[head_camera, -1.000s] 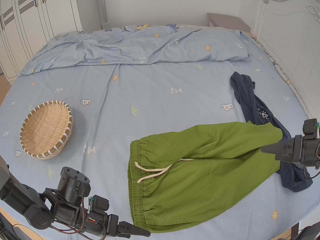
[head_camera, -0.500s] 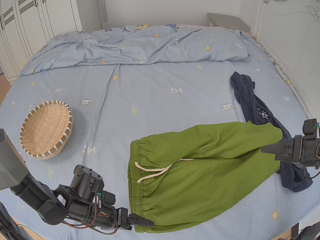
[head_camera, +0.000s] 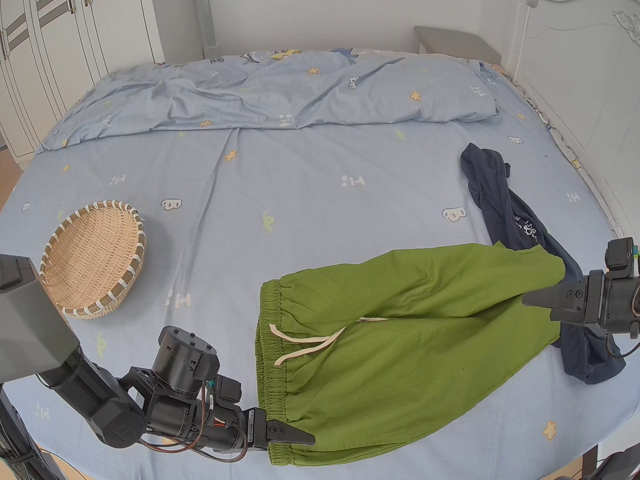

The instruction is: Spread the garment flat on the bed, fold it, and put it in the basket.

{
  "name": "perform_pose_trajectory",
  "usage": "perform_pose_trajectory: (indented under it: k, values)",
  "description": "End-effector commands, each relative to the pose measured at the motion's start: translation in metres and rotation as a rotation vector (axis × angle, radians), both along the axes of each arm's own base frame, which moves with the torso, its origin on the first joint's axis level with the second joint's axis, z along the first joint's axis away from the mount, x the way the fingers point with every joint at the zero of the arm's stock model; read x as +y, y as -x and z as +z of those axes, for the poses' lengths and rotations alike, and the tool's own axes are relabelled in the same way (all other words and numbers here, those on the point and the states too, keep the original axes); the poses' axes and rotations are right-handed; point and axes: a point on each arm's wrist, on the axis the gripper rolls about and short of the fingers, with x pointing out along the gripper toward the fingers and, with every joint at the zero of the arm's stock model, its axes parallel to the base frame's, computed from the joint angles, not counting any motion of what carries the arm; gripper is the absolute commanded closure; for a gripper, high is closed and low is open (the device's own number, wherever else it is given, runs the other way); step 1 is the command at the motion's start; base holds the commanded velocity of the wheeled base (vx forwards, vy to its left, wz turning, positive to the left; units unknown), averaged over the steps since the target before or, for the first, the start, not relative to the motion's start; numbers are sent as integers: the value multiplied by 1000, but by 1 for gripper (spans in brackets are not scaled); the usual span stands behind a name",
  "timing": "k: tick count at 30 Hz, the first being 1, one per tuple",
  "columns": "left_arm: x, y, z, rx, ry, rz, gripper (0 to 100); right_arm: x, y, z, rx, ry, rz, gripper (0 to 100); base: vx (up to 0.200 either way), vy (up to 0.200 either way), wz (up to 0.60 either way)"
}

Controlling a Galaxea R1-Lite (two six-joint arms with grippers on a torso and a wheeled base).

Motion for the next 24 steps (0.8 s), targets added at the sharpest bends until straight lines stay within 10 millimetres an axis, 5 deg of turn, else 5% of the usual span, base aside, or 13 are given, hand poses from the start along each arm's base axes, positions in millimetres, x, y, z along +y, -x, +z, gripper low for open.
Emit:
perform_pose_trajectory:
  k: [1, 14, 17, 24]
  values:
    - [-1, -1, -3, 8, -4, 1, 100, 0, -1, 0, 1, 0, -2, 0, 0, 0, 0]
    - [8, -5, -1, 48, 7, 75, 100, 2, -4, -4, 23, 3, 6, 0, 0, 0, 0]
    - [49, -4, 17, 32, 54, 234, 100, 5, -3, -5, 26, -6, 27, 0, 0, 0, 0]
    - [109, 16, 31, -28, 143, 366, 100, 7, 7, -20, 82, 16, 63, 0, 0, 0, 0]
